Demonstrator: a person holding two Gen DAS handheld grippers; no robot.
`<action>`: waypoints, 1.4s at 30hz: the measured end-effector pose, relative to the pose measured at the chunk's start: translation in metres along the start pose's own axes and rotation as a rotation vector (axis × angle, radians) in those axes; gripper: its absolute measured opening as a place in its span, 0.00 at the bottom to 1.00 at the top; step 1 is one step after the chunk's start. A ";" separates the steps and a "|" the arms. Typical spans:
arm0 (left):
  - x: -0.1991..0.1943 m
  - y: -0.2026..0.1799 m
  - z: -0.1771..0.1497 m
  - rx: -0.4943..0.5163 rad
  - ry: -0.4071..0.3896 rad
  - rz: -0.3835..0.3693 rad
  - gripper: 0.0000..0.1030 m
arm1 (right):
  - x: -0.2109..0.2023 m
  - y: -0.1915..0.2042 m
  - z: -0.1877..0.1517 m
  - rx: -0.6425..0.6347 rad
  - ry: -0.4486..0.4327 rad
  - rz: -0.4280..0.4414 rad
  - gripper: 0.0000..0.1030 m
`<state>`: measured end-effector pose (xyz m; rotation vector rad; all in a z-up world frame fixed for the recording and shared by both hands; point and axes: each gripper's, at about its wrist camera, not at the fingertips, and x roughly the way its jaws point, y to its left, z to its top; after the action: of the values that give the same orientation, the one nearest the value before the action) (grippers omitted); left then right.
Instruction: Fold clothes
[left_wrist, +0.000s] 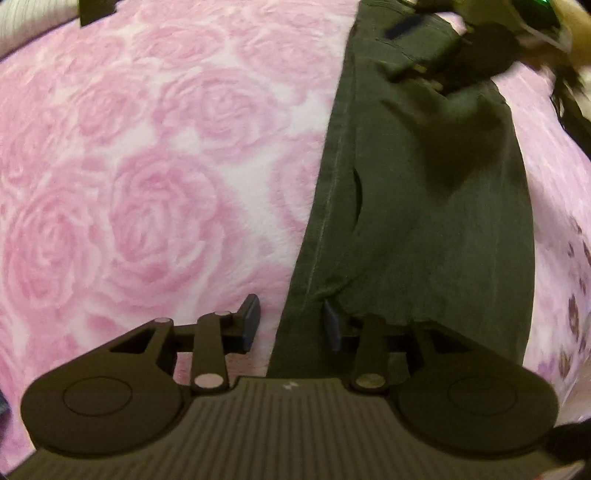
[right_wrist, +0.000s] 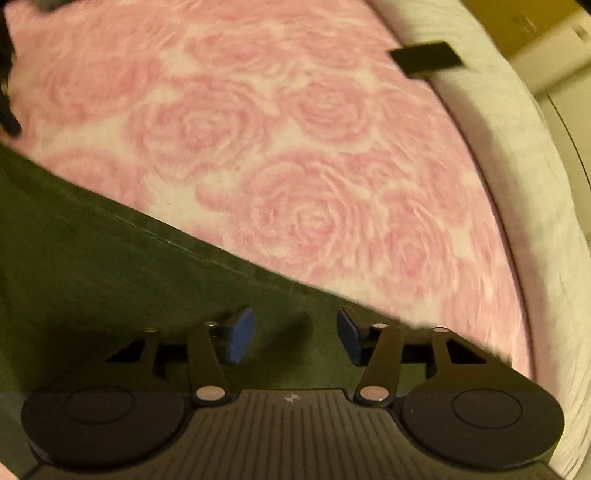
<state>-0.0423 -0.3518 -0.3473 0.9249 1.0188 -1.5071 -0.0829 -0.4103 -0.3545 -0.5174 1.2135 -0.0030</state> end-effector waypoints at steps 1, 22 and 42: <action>-0.003 0.002 0.002 -0.010 0.005 -0.006 0.33 | -0.005 0.004 -0.004 0.029 -0.001 0.008 0.56; 0.019 -0.031 0.049 0.185 -0.052 0.084 0.23 | -0.067 0.019 -0.105 0.739 0.033 -0.001 0.45; -0.070 0.013 -0.002 0.176 -0.065 0.088 0.28 | -0.089 0.097 -0.085 0.857 0.002 0.020 0.53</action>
<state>-0.0185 -0.3278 -0.2846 1.0238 0.7983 -1.5605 -0.2175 -0.3323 -0.3341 0.2456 1.0979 -0.4867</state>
